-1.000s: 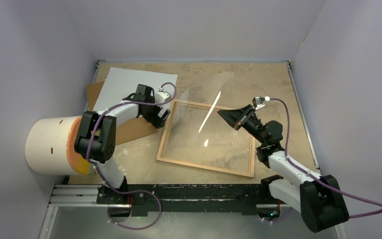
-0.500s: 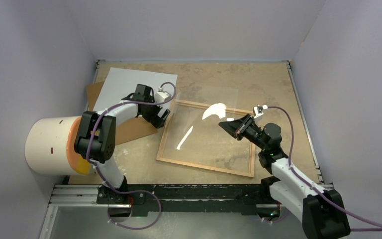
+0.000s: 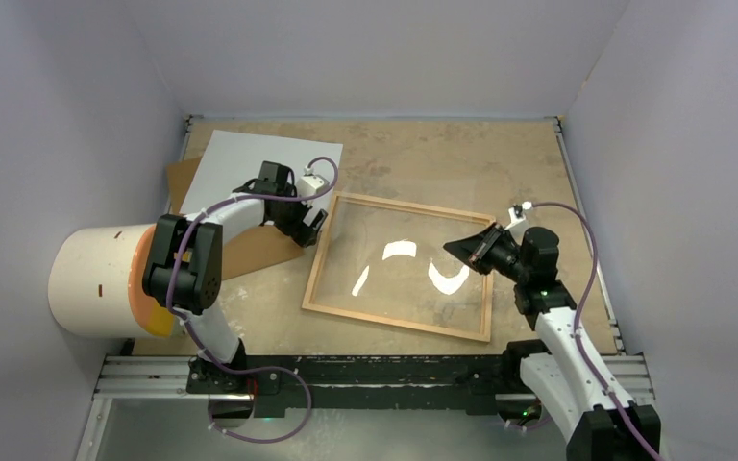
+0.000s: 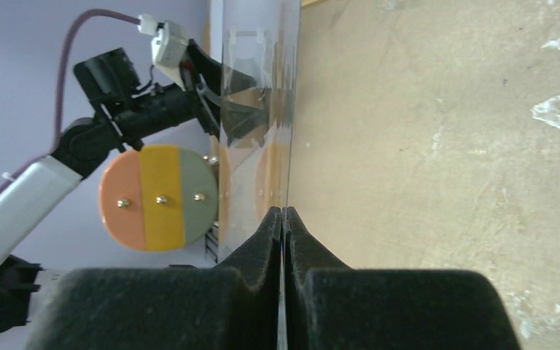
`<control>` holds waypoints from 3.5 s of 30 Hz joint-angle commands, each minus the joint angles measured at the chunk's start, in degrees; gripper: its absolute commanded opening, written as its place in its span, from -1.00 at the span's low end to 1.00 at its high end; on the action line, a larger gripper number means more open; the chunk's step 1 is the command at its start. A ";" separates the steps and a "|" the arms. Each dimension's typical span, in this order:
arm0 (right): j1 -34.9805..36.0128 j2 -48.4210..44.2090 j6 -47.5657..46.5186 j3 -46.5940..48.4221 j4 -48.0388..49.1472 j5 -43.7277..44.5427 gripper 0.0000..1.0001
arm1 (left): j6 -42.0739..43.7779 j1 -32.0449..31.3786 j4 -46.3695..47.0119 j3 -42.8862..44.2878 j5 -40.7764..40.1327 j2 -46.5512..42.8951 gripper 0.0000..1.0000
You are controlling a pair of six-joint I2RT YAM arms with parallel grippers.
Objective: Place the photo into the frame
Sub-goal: Adjust the photo frame item on the photo frame.
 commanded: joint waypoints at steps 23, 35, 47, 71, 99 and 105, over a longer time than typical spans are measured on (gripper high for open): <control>-0.64 -0.24 -12.00 5.50 -14.35 4.27 -1.00 | -0.09 0.05 -6.01 -0.94 3.16 1.05 1.00; -0.64 -2.97 -12.34 4.27 -18.52 6.98 -1.00 | 0.06 -0.03 -6.23 -1.03 3.84 1.35 1.00; -0.64 -3.21 -11.41 2.86 -15.67 5.44 -1.00 | 0.52 -0.03 -6.34 -1.12 3.97 2.22 1.00; -0.64 -4.89 -12.66 -2.61 -6.37 2.90 -1.00 | 1.12 -0.02 -5.67 -1.72 3.86 3.11 1.00; -0.64 7.88 -23.40 7.43 -20.28 24.07 0.57 | 1.56 -0.04 -5.09 -2.59 4.05 3.11 1.00; -0.64 11.45 -24.24 8.63 -19.57 25.62 0.57 | 1.88 -0.04 -5.09 -2.79 3.75 2.88 1.00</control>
